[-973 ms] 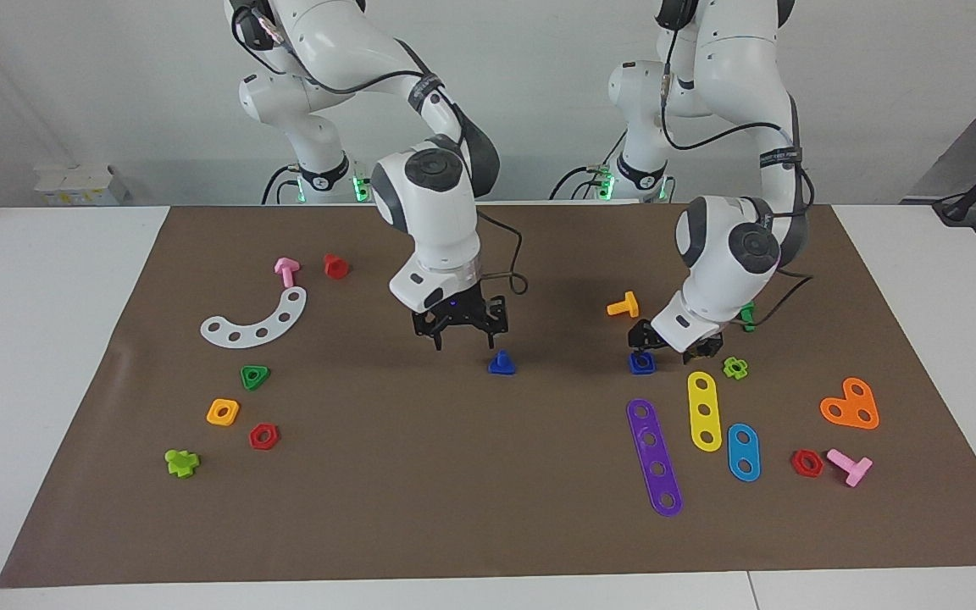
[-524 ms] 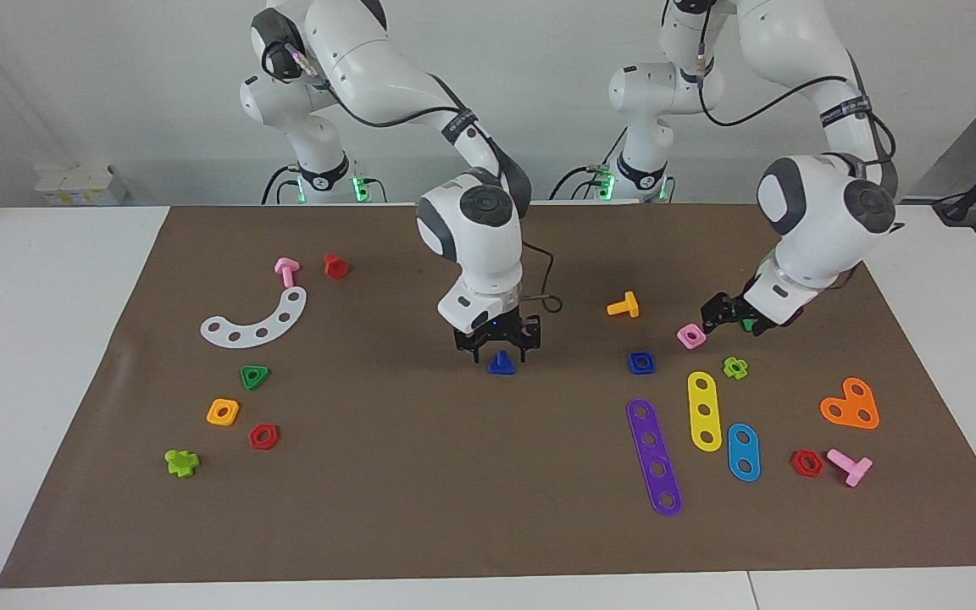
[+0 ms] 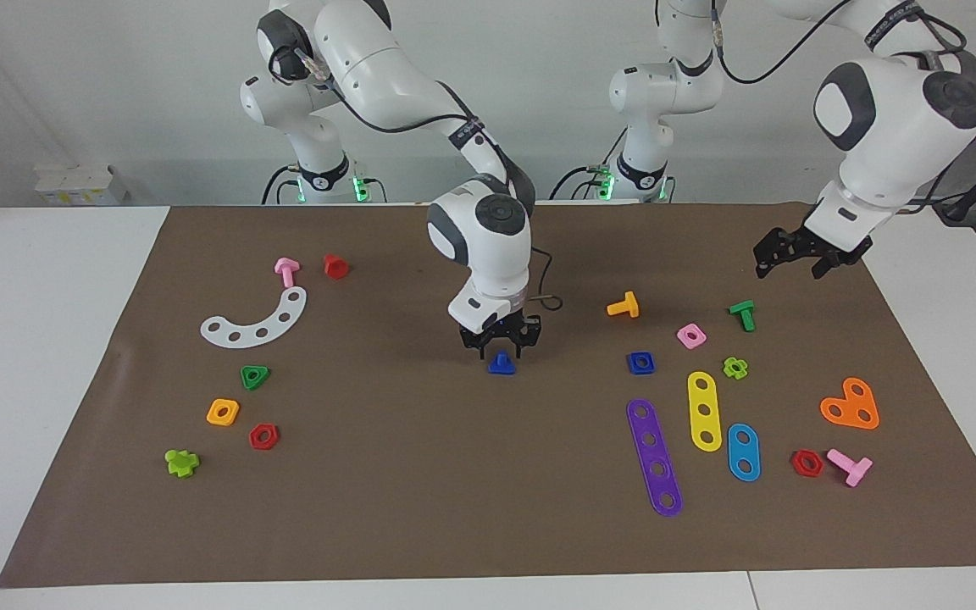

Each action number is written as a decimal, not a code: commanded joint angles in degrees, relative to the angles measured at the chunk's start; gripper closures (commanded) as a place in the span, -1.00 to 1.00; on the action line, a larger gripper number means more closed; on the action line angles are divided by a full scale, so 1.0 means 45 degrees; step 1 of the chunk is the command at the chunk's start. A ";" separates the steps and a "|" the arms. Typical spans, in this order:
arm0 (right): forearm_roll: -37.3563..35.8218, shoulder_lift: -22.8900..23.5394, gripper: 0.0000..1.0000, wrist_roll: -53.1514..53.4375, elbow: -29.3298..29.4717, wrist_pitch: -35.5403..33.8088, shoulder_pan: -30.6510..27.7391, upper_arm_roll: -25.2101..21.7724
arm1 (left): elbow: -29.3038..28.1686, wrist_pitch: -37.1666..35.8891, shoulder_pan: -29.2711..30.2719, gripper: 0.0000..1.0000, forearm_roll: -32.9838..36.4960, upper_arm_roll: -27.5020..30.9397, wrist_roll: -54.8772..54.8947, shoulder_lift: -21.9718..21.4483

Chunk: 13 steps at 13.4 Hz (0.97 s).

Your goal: Unscrew and place screws in storage area

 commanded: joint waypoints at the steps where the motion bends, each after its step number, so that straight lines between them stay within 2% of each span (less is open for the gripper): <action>1: -0.0249 -0.0199 0.10 0.0235 -0.0313 0.0292 0.0020 -0.0027 | 0.0033 -0.0565 0.0047 -1.00 0.0468 0.0068 -0.0075 -0.0685; 4: -0.0249 -0.0179 0.10 0.0234 -0.0372 0.0857 0.0020 -0.0027 | 0.0072 -0.0567 0.0047 -1.00 0.0528 0.0068 -0.0074 -0.1232; 9: -0.0366 -0.0179 0.21 0.0254 -0.0469 0.1073 0.0000 -0.0027 | 0.0092 -0.0352 0.0028 -1.00 0.0508 0.0067 0.0003 -0.1273; 10: -0.0385 -0.0198 0.33 0.0254 -0.0527 0.1073 0.0000 -0.0047 | 0.0072 -0.0352 0.0028 -1.00 0.0508 0.0087 0.0003 -0.1273; 11: -0.0366 -0.0199 0.58 0.0235 -0.0528 0.1073 0.0000 -0.0028 | 0.0072 -0.0313 0.0028 -1.00 0.0508 0.0087 0.0003 -0.1273; 12: -0.0366 -0.0199 0.93 0.0196 -0.0528 0.1073 0.0000 -0.0047 | 0.0072 -0.0332 0.0028 -1.00 0.0508 0.0087 0.0003 -0.1273; 13: -0.0366 -0.0237 1.00 0.0215 -0.0528 0.1054 -0.0019 -0.0047 | 0.0072 -0.0332 0.0028 -1.00 0.0489 0.0087 0.0003 -0.1273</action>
